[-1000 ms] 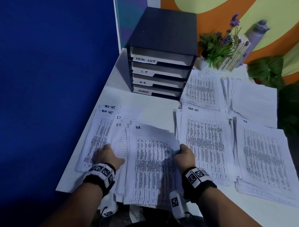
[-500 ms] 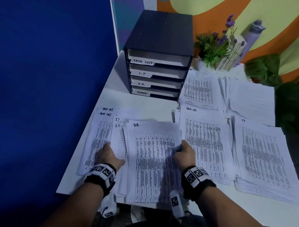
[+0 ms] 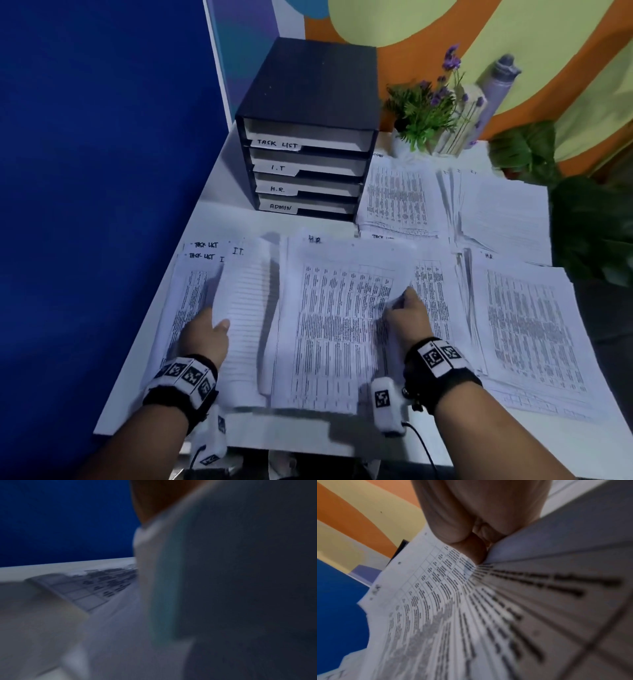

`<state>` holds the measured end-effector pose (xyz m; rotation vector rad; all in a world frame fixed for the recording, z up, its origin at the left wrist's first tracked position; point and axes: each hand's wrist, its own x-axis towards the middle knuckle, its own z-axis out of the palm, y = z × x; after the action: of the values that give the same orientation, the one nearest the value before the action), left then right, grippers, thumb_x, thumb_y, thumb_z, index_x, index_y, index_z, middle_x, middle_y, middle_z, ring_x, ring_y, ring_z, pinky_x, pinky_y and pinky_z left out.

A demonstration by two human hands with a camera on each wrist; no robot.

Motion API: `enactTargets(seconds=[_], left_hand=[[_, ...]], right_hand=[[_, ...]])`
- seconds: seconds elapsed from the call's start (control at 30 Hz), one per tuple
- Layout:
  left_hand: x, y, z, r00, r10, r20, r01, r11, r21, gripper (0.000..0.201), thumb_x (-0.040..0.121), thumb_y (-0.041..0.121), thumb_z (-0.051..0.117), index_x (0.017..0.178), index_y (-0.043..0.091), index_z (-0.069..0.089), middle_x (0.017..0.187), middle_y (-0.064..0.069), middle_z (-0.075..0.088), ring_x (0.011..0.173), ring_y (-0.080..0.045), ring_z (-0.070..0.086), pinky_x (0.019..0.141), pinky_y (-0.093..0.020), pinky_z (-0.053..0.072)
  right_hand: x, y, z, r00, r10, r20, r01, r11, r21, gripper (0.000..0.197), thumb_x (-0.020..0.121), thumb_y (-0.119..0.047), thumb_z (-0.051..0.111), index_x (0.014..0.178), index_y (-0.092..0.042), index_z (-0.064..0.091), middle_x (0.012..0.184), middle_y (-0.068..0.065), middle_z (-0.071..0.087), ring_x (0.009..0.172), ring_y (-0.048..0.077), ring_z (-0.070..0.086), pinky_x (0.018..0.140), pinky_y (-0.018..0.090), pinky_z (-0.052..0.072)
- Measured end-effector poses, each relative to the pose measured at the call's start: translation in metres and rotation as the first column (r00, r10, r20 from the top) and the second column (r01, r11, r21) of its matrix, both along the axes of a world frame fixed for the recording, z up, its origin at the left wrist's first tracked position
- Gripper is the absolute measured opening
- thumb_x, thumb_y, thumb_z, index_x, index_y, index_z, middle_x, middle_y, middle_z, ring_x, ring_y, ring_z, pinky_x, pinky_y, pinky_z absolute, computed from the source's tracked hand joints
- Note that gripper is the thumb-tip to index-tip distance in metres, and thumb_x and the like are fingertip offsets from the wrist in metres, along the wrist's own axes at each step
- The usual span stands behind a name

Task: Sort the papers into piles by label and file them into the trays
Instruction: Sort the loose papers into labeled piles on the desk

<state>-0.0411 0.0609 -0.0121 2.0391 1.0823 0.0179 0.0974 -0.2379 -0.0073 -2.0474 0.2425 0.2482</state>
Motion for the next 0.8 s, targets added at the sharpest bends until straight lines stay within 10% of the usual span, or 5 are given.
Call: enactTargets(seconds=[0.33, 0.47, 0.8], left_hand=[[0.051, -0.037, 0.034, 0.979, 0.069, 0.189, -0.064, 0.997, -0.03, 0.022, 0.093, 0.009, 0.057, 0.113, 0.0, 0.061, 0.114, -0.019, 0.066, 0.105, -0.036, 0.06, 0.085, -0.036, 0.045], [0.067, -0.065, 0.034, 0.981, 0.037, 0.191, -0.03, 0.999, -0.042, 0.021, 0.092, 0.009, 0.057, 0.111, 0.002, 0.063, 0.109, -0.019, 0.067, 0.1, -0.035, 0.062, 0.088, -0.041, 0.049], [0.1, -0.132, 0.028, 0.981, -0.039, 0.191, 0.061, 0.992, -0.114, 0.025, 0.089, 0.01, 0.064, 0.112, 0.003, 0.065, 0.109, -0.016, 0.068, 0.101, -0.032, 0.063, 0.088, -0.034, 0.046]], right_hand=[[0.062, -0.103, 0.031, 0.974, -0.225, 0.004, 0.224, 0.971, -0.082, 0.038, 0.089, 0.002, 0.05, 0.098, -0.032, 0.037, 0.08, -0.011, 0.041, 0.094, 0.017, 0.047, 0.084, 0.035, 0.043], [0.072, -0.163, 0.043, 0.957, -0.29, 0.013, 0.287, 0.938, -0.193, 0.052, 0.092, 0.004, 0.046, 0.14, -0.013, 0.037, 0.109, 0.008, 0.052, 0.107, 0.027, 0.052, 0.083, 0.029, 0.036], [0.097, -0.279, 0.052, 0.947, -0.32, -0.025, 0.237, 0.75, -0.618, 0.054, 0.092, -0.013, 0.046, 0.144, -0.02, 0.032, 0.129, 0.023, 0.047, 0.114, 0.043, 0.048, 0.093, 0.048, 0.042]])
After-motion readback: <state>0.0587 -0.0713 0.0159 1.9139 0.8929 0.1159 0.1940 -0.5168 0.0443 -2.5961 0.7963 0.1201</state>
